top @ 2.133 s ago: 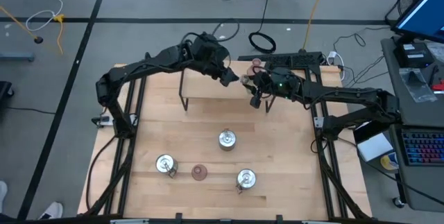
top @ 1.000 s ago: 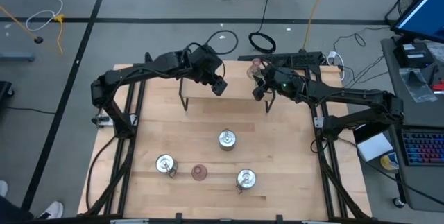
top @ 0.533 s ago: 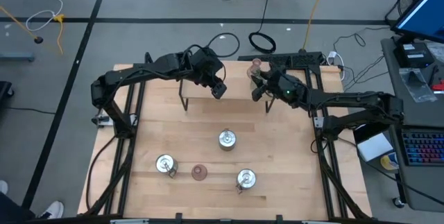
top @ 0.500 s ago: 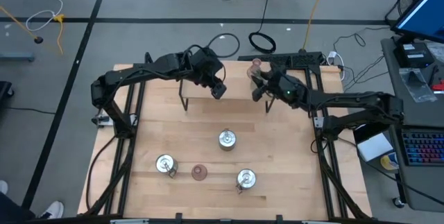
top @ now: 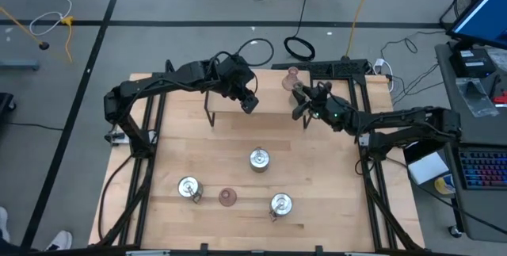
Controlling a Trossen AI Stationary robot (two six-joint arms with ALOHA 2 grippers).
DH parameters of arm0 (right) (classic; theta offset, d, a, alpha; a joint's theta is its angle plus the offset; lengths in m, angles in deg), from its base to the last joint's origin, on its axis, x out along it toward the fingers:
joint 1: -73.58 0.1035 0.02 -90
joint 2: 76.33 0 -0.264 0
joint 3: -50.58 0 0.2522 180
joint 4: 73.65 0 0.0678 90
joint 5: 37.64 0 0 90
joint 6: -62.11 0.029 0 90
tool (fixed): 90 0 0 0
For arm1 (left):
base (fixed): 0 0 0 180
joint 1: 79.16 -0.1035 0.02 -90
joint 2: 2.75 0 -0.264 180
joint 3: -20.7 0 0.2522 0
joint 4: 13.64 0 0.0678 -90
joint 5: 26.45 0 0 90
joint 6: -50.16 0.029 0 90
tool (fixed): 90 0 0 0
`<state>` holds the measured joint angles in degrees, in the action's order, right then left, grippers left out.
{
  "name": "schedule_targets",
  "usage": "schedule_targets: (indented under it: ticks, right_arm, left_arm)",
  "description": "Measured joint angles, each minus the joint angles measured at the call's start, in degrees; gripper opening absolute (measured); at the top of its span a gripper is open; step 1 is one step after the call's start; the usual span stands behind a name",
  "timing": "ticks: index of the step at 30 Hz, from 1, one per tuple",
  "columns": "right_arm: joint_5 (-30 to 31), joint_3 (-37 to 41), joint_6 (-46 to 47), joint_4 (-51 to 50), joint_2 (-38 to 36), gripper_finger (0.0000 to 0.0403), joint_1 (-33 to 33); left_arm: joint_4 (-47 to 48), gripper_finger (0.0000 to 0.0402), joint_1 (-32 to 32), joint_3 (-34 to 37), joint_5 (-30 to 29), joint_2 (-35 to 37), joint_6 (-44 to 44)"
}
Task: Pick & Place candle stick holders
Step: Put the green candle holder on the shelf
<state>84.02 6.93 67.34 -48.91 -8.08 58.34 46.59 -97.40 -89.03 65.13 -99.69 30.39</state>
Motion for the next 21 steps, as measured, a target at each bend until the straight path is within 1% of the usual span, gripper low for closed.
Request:
schedule_targets:
  ticks: [13, 21]
  right_arm:
    - [-0.15, -0.04, -1.2, -0.35, -0.02, 0.0119, 0.0]
    - [-0.17, -0.04, -0.98, -0.61, -0.02, 0.0143, 0.0]
  left_arm:
    - [-0.1, 0.0191, 0.13, 0.0, 0.93, 0.0, -1.33]
    - [-0.21, 0.0191, 0.84, 0.0, 0.93, 0.0, -1.51]
